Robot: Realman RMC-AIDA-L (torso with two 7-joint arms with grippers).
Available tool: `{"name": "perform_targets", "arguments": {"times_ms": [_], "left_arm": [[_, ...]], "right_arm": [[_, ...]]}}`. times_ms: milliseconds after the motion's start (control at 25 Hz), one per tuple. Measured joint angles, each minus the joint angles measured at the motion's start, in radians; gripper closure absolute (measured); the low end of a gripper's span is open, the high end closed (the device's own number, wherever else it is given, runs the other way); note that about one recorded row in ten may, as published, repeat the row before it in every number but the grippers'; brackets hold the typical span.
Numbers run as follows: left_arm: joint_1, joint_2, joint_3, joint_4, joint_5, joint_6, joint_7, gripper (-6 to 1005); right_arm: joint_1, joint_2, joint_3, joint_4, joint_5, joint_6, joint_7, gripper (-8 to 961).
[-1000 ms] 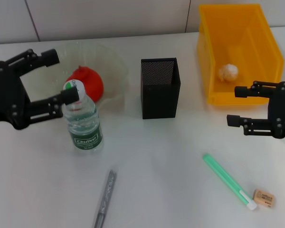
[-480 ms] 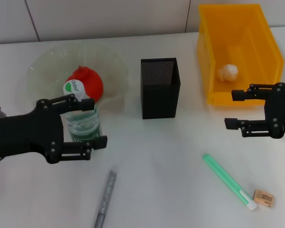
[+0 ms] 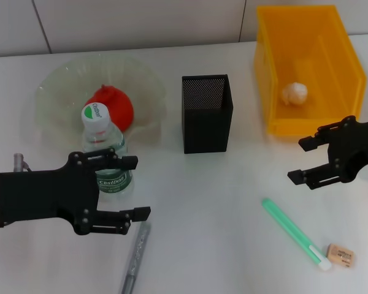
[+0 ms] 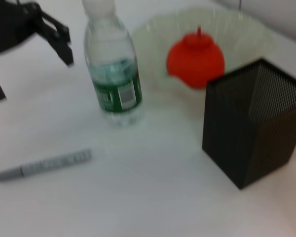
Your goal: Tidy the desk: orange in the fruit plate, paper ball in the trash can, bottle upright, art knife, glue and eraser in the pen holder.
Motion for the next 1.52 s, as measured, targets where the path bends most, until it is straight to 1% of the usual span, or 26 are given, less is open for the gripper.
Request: {"name": "perform_targets", "arguments": {"times_ms": [40,80,120,200,280,320,400,480,600,680,840,960,1080,1280,1520], "left_arm": [[0.000,0.000,0.002,-0.001,0.001,0.000,0.000,135],[-0.001,0.000,0.006,-0.002,0.001,0.000,0.000,135],[-0.001,0.000,0.010,-0.007,0.001,0.000,-0.001,135],[-0.001,0.000,0.012,-0.011,0.002,0.000,-0.001,135],[0.003,-0.001,0.013,-0.013,0.003,0.000,0.000,135],[0.003,-0.001,0.013,-0.013,0.003,0.000,0.000,135],[0.007,-0.001,0.014,-0.014,0.003,0.003,0.001,135],[0.009,-0.001,0.018,-0.015,0.003,0.004,0.001,135],[0.009,-0.001,0.025,-0.016,0.002,0.006,0.001,135],[0.006,-0.001,0.026,-0.016,0.002,0.008,0.001,135],[0.000,-0.001,0.028,-0.017,0.001,0.011,0.001,136],[-0.003,0.000,0.037,-0.017,-0.004,0.011,0.003,136],[-0.008,0.000,0.038,-0.018,-0.003,0.010,0.004,136],[-0.013,-0.001,0.038,-0.018,-0.004,0.009,0.004,136],[-0.015,-0.001,0.038,-0.025,-0.005,0.006,0.004,136]], "right_arm": [[0.005,0.000,-0.025,-0.029,-0.029,-0.005,0.034,214],[0.026,0.000,-0.094,-0.101,-0.118,-0.019,0.129,214],[0.026,0.000,-0.094,-0.101,-0.118,-0.019,0.129,214],[0.049,-0.001,-0.147,-0.142,-0.194,-0.036,0.202,214],[0.091,-0.003,-0.210,-0.167,-0.271,-0.077,0.309,214],[0.091,-0.003,-0.210,-0.167,-0.271,-0.077,0.309,214],[0.114,-0.003,-0.239,-0.172,-0.297,-0.103,0.358,215],[0.152,-0.003,-0.280,-0.172,-0.316,-0.142,0.439,215],[0.174,-0.003,-0.292,-0.163,-0.320,-0.162,0.485,216],[0.210,-0.002,-0.306,-0.135,-0.330,-0.195,0.554,217],[0.232,0.000,-0.314,-0.102,-0.332,-0.210,0.595,218],[0.233,0.001,-0.320,-0.069,-0.334,-0.199,0.615,219],[0.236,0.002,-0.322,-0.006,-0.334,-0.174,0.629,220],[0.238,0.002,-0.343,0.037,-0.335,-0.146,0.630,221],[0.232,0.001,-0.381,0.051,-0.346,-0.121,0.630,222]]}}
